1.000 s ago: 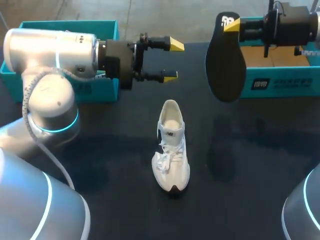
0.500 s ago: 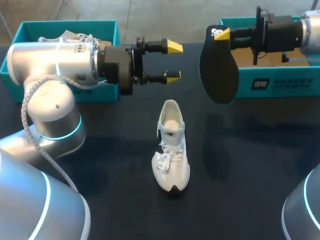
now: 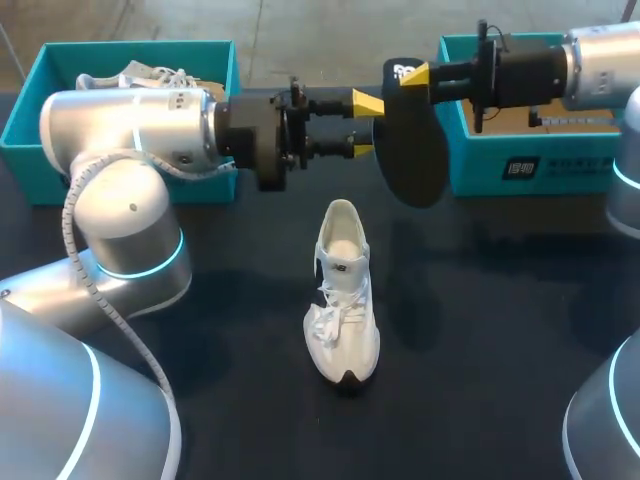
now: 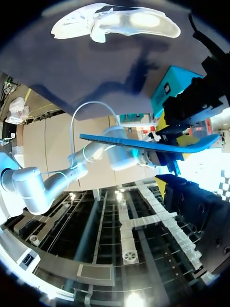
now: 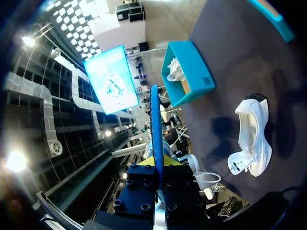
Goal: Take the shoe out of the shoebox, open the shoe tongue, remove and reinsert the insole, then place the shoe into the shoebox
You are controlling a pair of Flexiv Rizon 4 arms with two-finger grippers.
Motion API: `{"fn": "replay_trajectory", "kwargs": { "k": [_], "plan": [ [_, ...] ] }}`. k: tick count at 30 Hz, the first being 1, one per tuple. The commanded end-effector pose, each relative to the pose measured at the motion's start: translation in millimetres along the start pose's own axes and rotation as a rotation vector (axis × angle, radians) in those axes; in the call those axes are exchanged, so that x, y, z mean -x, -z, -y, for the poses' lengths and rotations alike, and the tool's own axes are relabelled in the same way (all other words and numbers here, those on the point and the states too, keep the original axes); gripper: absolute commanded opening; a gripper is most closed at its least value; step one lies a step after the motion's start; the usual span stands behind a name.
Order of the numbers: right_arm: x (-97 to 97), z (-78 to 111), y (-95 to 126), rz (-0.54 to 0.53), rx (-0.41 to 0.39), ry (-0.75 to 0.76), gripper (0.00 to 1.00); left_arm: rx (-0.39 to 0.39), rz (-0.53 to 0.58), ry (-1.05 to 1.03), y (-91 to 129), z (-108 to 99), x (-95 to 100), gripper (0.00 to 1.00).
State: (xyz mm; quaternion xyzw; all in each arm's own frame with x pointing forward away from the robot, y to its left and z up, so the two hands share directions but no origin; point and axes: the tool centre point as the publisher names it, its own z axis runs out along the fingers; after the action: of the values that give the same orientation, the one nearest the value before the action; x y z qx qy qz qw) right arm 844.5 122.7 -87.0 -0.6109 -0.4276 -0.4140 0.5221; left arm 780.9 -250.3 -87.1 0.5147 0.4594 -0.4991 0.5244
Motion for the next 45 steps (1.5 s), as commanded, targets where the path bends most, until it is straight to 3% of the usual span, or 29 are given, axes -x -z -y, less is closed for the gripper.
{"fn": "replay_trajectory", "kwargs": {
  "k": [1, 16, 21, 23, 28, 29, 30, 31, 45],
  "plan": [
    [0.6, -3.3, -6.1, -0.006, 0.000, 0.003, 0.00, -0.009, 0.002, -0.001, -8.4, -2.2, -3.5, 0.48],
    [1.2, -4.5, -15.1, -0.013, -0.007, 0.007, 0.00, -0.005, 0.001, 0.005, -21.4, -4.7, -11.7, 0.26],
    [4.4, -2.8, -18.9, -0.019, -0.006, 0.005, 0.00, 0.007, 0.009, 0.005, -23.8, -6.7, -12.7, 0.13],
    [5.0, -2.6, -19.7, -0.021, -0.007, 0.006, 0.00, 0.009, 0.009, 0.005, -24.5, -7.3, -13.9, 0.00],
    [4.9, -2.0, -21.5, -0.021, 0.001, 0.019, 0.00, 0.004, 0.003, 0.015, -23.8, -7.1, -17.3, 0.00],
    [5.3, -1.9, -21.2, -0.012, 0.013, 0.042, 0.13, 0.001, 0.005, 0.020, -23.1, -6.5, -17.0, 0.00],
    [5.2, -2.1, -20.2, -0.011, 0.013, 0.063, 0.42, -0.002, 0.009, 0.025, -22.0, -5.9, -16.0, 0.00],
    [5.0, -2.3, -19.2, -0.012, 0.015, 0.087, 1.00, -0.002, 0.010, 0.026, -20.8, -5.5, -14.9, 0.00],
    [19.1, 10.8, 6.7, 0.001, -0.051, 0.304, 1.00, -0.008, 0.007, 0.043, 13.0, 2.2, -2.9, 0.00]
  ]
}}
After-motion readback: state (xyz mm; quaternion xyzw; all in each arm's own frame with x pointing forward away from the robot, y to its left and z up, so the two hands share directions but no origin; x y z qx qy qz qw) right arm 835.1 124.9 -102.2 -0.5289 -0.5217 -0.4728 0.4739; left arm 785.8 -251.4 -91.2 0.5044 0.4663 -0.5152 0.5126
